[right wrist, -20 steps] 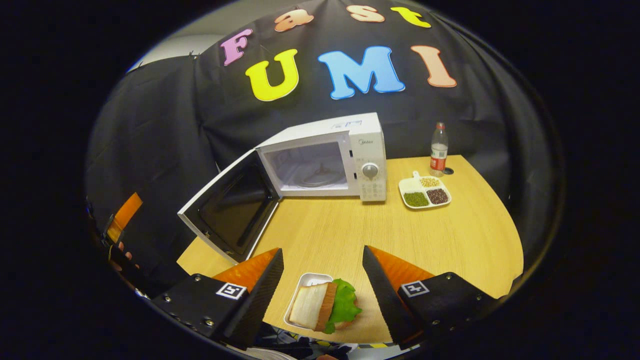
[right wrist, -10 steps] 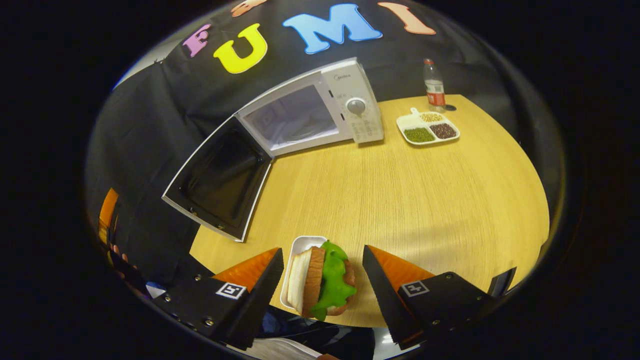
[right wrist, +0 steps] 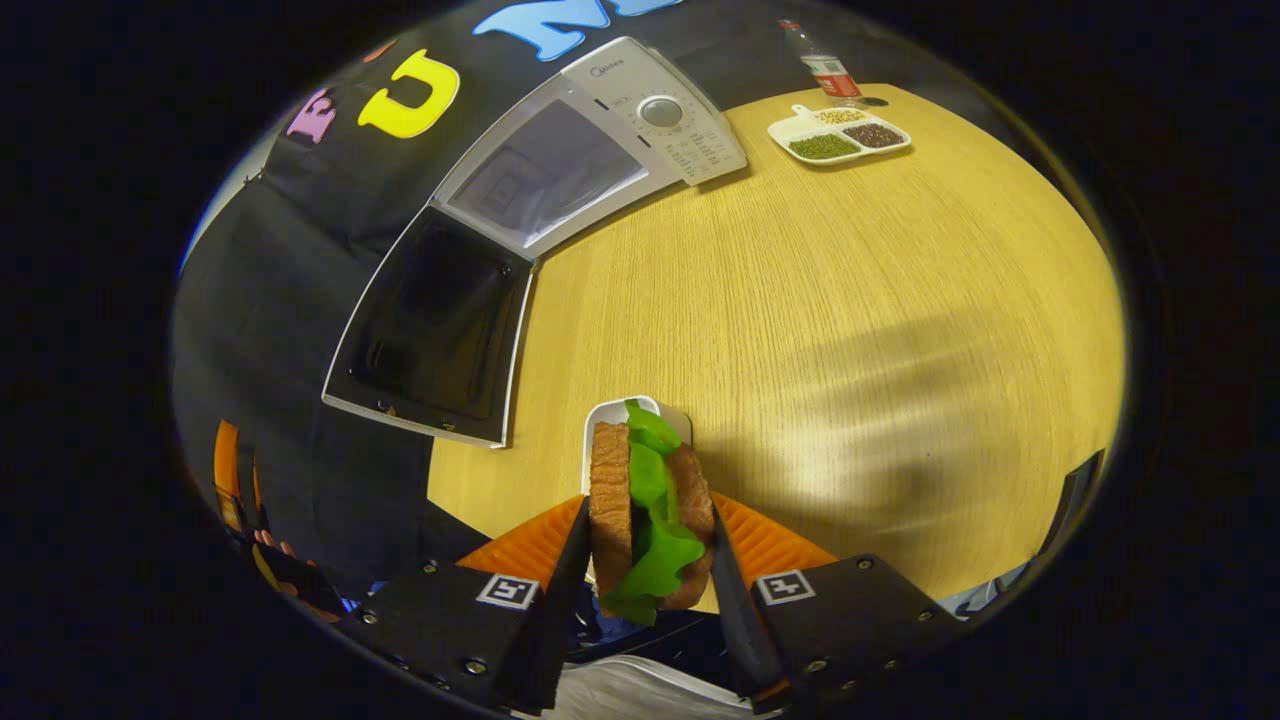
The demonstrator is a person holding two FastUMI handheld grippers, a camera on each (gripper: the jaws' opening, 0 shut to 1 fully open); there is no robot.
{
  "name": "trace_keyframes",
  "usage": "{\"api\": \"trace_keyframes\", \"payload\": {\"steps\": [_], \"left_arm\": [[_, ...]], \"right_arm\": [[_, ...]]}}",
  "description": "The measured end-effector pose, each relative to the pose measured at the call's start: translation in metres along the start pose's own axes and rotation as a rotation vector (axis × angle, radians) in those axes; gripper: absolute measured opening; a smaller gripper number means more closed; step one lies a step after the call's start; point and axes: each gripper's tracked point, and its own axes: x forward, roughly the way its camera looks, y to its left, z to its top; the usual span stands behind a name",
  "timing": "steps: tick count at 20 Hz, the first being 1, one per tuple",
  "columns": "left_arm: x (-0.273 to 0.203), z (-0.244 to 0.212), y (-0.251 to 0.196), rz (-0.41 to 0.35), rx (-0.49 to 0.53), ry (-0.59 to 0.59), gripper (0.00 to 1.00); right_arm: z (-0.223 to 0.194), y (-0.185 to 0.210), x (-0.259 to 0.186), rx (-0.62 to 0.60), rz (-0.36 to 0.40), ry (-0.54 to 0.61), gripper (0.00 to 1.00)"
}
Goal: Open the microwave oven with the left hand, put the food in, and close the microwave oven.
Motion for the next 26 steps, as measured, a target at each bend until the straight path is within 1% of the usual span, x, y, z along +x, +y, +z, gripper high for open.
{"api": "trace_keyframes", "payload": {"steps": [1, 2, 3, 5, 9, 10, 12, 13, 14, 15, 16, 17, 18, 19, 20, 21, 22, 23, 25, 26], "left_arm": [[-0.001, 0.001, -0.002, 0.005, -0.001, 0.0, 0.98], [-0.004, 0.002, -0.003, 0.012, 0.002, 0.0, 0.98], [-0.005, 0.001, -0.003, 0.018, 0.003, -0.003, 0.98], [-0.007, 0.004, -0.003, 0.028, 0.004, -0.014, 0.98], [-0.003, 0.016, -0.003, 0.034, -0.004, -0.043, 0.99], [0.0, 0.018, -0.003, 0.031, -0.003, -0.047, 0.96], [0.009, 0.021, -0.003, 0.023, -0.001, -0.059, 0.96], [0.014, 0.023, -0.001, 0.016, -0.006, -0.067, 0.99], [0.02, 0.026, -0.001, 0.004, -0.015, -0.071, 0.99], [0.026, 0.028, -0.001, -0.008, -0.025, -0.077, 0.96], [0.032, 0.029, 0.001, -0.018, -0.031, -0.083, 0.96], [0.041, 0.029, 0.004, -0.025, -0.033, -0.086, 0.99], [0.049, 0.03, 0.009, -0.031, -0.034, -0.086, 0.96], [0.057, 0.031, 0.012, -0.04, -0.035, -0.09, 0.99], [0.066, 0.033, 0.017, -0.045, -0.035, -0.095, 0.96], [0.072, 0.032, 0.023, -0.048, -0.034, -0.095, 0.99], [0.079, 0.032, 0.031, -0.049, -0.033, -0.097, 0.96], [0.085, 0.033, 0.039, -0.049, -0.033, -0.101, 0.99], [0.099, 0.033, 0.055, -0.045, -0.036, -0.101, 0.94], [0.104, 0.029, 0.061, -0.042, -0.041, -0.097, 0.94]], "right_arm": [[-0.001, 0.004, 0.0, 0.002, 0.03, 0.008, 0.63], [0.002, 0.005, -0.005, 0.008, 0.035, 0.009, 0.49], [-0.003, 0.007, -0.002, -0.026, 0.04, 0.022, 0.35], [-0.002, 0.01, -0.006, -0.069, 0.047, 0.021, 0.36], [0.016, 0.026, -0.025, -0.053, 0.095, -0.037, 0.36], [0.022, 0.031, -0.028, -0.053, 0.104, -0.053, 0.36], [0.039, 0.039, -0.035, -0.054, 0.108, -0.104, 0.36], [0.048, 0.044, -0.036, -0.05, 0.112, -0.133, 0.35], [0.057, 0.052, -0.037, -0.043, 0.119, -0.164, 0.36], [0.068, 0.059, -0.036, -0.034, 0.128, -0.196, 0.36], [0.077, 0.067, -0.035, -0.026, 0.133, -0.227, 0.36], [0.088, 0.073, -0.033, -0.017, 0.133, -0.261, 0.36], [0.097, 0.08, -0.03, -0.006, 0.13, -0.293, 0.35], [0.107, 0.087, -0.026, 0.001, 0.13, -0.321, 0.36], [0.116, 0.094, -0.021, 0.007, 0.128, -0.347, 0.35], [0.125, 0.1, -0.016, 0.016, 0.124, -0.374, 0.35], [0.134, 0.106, -0.011, 0.027, 0.123, -0.401, 0.35], [0.143, 0.113, -0.005, 0.036, 0.127, -0.429, 0.36], [0.161, 0.127, 0.006, 0.055, 0.133, -0.48, 0.35], [0.17, 0.132, 0.012, 0.065, 0.134, -0.506, 0.35]]}}
